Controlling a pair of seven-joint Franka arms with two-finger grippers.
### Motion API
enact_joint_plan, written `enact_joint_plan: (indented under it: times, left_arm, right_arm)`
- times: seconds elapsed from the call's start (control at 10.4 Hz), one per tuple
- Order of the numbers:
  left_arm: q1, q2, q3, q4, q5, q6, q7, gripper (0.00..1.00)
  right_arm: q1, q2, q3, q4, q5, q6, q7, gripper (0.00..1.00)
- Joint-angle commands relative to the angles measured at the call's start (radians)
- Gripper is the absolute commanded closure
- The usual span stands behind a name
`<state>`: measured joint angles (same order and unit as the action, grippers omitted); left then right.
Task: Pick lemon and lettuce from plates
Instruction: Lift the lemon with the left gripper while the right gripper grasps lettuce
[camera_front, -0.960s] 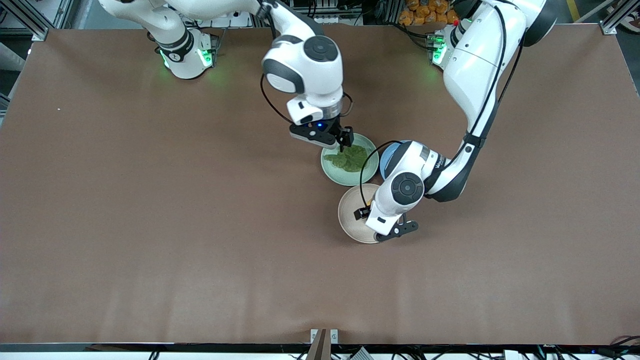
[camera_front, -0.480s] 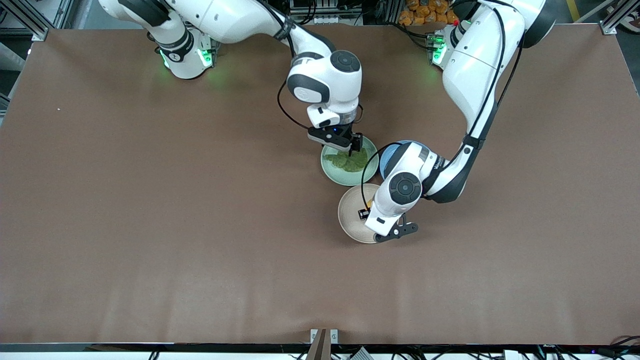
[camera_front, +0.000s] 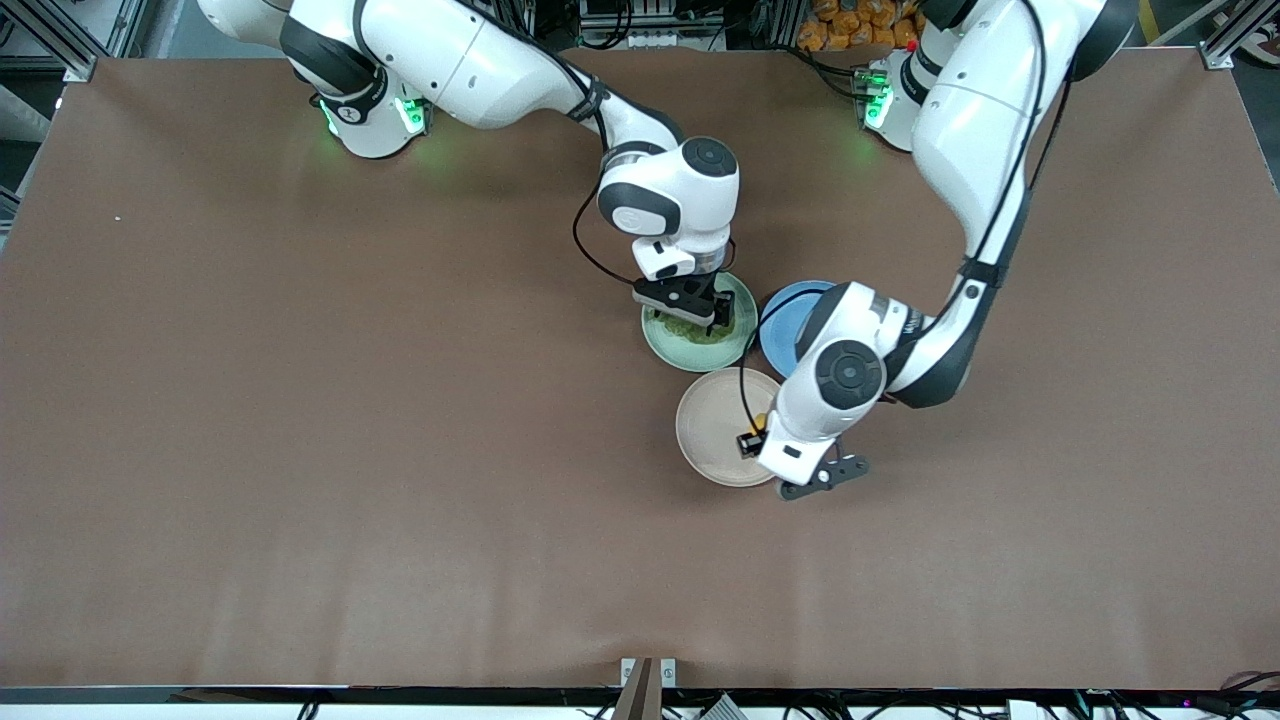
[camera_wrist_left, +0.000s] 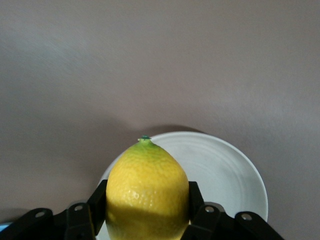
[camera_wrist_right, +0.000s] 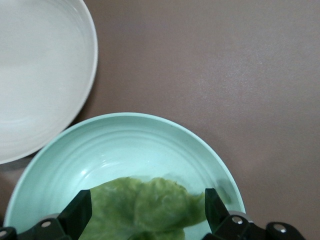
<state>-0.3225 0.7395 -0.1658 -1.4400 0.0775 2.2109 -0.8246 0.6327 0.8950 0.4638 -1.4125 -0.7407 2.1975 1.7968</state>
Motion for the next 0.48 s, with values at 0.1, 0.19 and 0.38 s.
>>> enact_joint_plan:
  times: [0.1,0.19,0.38]
  left_arm:
    - [0.072,-0.135,-0.014,-0.157,0.016,-0.002,0.085,1.0]
    - [0.086,-0.153,-0.012,-0.186,0.016,-0.002,0.113,1.0]
    - [0.114,-0.198,-0.014,-0.247,0.018,0.004,0.183,1.0]
  right_arm:
    - [0.022,0.03,-0.005,0.043,-0.034,-0.012,0.019,0.14]
    - [0.031,0.03,-0.005,0.043,-0.035,-0.012,0.019,0.31]
    - [0.044,0.03,-0.005,0.041,-0.067,-0.013,0.015,0.61]
